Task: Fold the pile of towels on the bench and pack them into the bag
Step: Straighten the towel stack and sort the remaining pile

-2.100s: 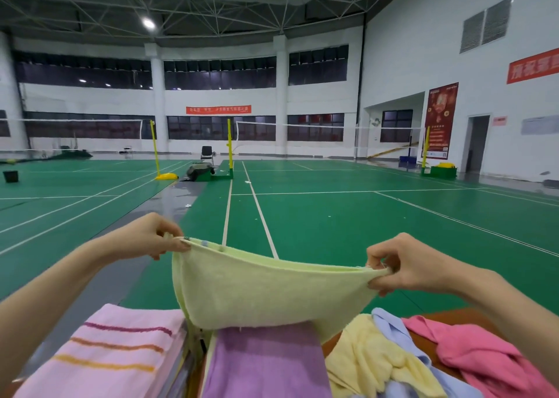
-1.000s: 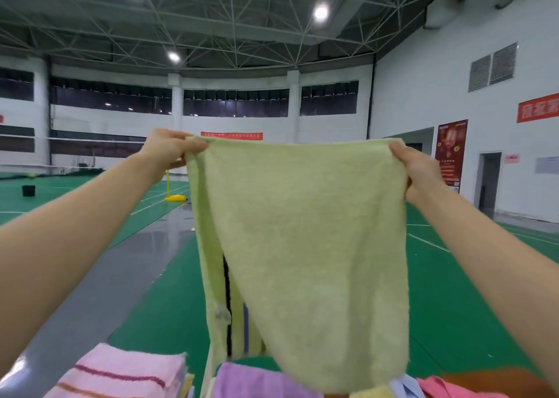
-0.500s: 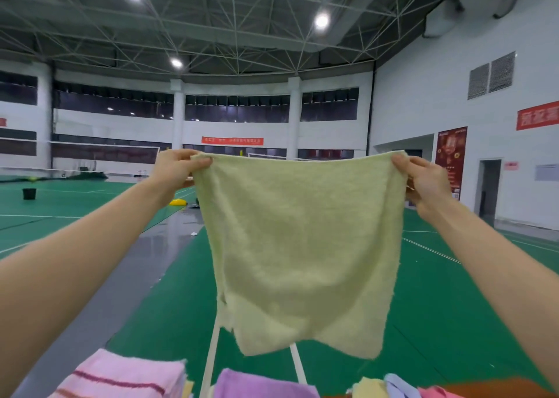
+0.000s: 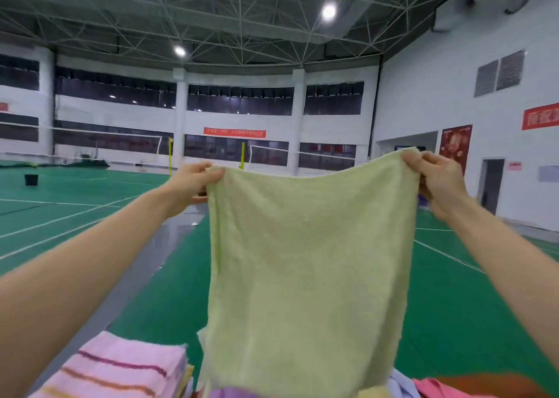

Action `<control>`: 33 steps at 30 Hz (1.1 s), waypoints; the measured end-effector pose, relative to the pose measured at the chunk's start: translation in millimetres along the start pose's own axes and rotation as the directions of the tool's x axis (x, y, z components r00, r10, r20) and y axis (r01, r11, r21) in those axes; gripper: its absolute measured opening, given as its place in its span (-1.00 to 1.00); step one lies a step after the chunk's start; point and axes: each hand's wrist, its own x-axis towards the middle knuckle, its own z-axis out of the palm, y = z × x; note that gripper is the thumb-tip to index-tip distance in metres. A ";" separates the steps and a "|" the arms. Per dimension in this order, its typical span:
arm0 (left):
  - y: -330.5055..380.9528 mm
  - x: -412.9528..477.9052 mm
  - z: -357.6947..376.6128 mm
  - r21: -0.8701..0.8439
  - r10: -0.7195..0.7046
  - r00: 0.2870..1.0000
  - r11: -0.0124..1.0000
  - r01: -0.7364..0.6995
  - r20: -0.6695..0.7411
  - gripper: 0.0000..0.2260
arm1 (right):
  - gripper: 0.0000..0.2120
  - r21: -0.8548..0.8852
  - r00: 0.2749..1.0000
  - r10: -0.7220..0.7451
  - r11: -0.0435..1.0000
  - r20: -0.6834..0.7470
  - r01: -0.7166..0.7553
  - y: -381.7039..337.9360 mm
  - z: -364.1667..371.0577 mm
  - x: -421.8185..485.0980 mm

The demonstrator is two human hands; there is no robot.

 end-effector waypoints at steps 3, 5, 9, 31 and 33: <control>-1.6 -0.9 -3.2 -0.010 -0.067 0.997 0.998 0.067 0.024 -0.86 | -0.83 0.016 0.999 0.037 0.999 -0.018 -0.036 -0.1 -1.7 2.4; -0.8 1.8 -2.4 -0.007 -0.117 0.992 0.993 0.116 -0.050 -0.87 | -0.88 -0.038 0.992 0.121 0.992 -0.044 -0.122 3.0 0.7 3.2; 10.5 5.0 18.6 -0.200 -0.250 0.948 0.957 0.211 -0.196 -0.88 | -0.82 -0.189 0.955 0.205 0.951 -0.212 -0.246 9.8 20.4 1.2; 59.2 -60.3 92.6 -0.157 0.212 0.963 0.970 -0.187 0.166 -0.72 | -0.87 0.033 0.955 -0.194 0.981 0.223 0.192 -6.7 85.8 -69.9; 43.1 -56.4 80.7 0.124 0.310 0.925 0.932 -0.342 0.220 -0.49 | -0.84 0.083 0.968 -0.101 0.993 0.231 0.084 -9.3 82.4 -67.4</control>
